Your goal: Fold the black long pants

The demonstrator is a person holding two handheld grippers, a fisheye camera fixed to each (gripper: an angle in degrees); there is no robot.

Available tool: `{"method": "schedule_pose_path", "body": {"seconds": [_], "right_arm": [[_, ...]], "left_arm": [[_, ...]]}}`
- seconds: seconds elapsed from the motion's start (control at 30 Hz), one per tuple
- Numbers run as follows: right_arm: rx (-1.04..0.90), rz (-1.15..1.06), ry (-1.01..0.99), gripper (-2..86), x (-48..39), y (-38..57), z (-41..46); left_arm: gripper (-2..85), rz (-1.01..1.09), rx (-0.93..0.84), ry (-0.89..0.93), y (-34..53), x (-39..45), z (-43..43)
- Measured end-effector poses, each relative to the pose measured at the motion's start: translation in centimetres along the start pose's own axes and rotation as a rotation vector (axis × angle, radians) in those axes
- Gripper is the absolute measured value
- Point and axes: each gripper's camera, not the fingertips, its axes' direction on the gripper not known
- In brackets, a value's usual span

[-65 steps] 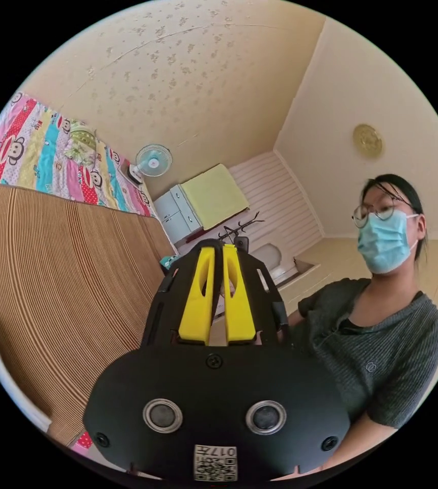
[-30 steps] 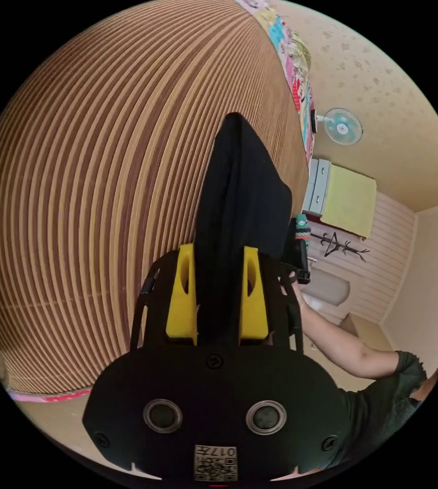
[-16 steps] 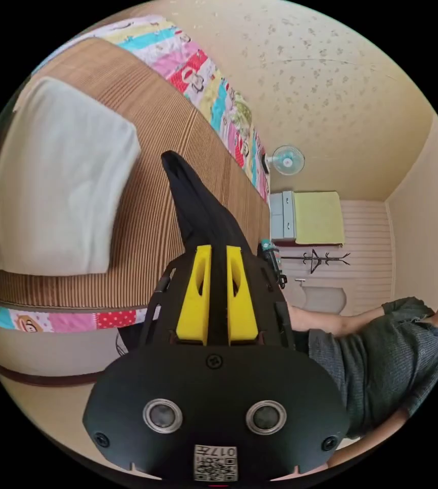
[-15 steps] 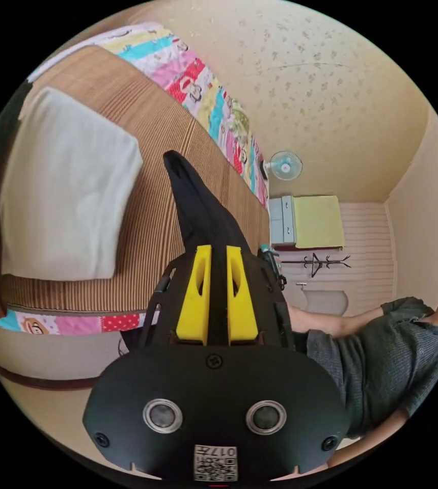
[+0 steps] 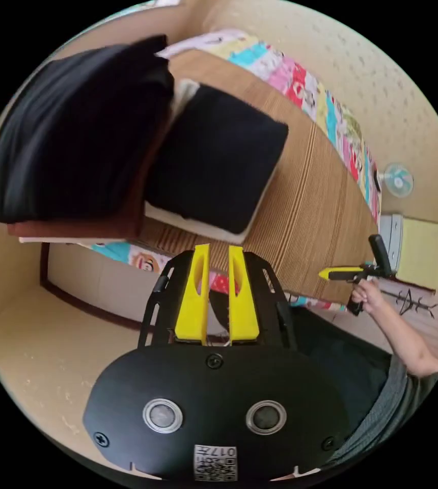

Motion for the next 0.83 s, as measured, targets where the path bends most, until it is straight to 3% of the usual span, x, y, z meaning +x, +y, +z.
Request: {"method": "schedule_pose_path", "body": {"seconds": [0.13,0.2,0.27,0.37,0.47,0.6,0.73,0.83], "right_arm": [[-0.221,0.517,0.211,0.6,14.0,14.1,2.8],[-0.316,0.787,0.158,0.5,18.3,22.1,4.2],[-0.254,1.028,-0.052,0.4,20.2,31.5,5.4],[0.094,1.129,-0.329,0.3,18.9,39.3,6.2],[0.343,1.146,-0.472,0.2,16.3,43.5,8.3],[0.314,1.174,-0.471,0.3,13.7,45.4,12.5],[0.139,1.15,-0.37,0.3,12.3,45.9,15.6],[0.118,1.116,-0.239,0.3,11.9,46.1,14.4]], "left_arm": [[-0.3,-0.097,-0.388,0.013,0.8,-0.2,14.2],[-0.7,-0.199,-0.605,0.068,2.8,-1.6,19.3],[-0.9,-0.299,-0.703,0.134,5.0,-2.8,21.6],[-1.0,-0.39,-0.664,0.182,5.8,-4.0,21.1],[-1.0,-0.318,-0.668,0.105,3.3,-3.3,19.6],[-1.0,-0.187,-0.655,-0.064,-2.8,0.1,16.3],[-1.0,-0.1,-0.481,-0.035,-8.6,6.7,12.5],[-1.0,-0.02,-0.372,0.014,-10.7,12.5,11.9]]}}
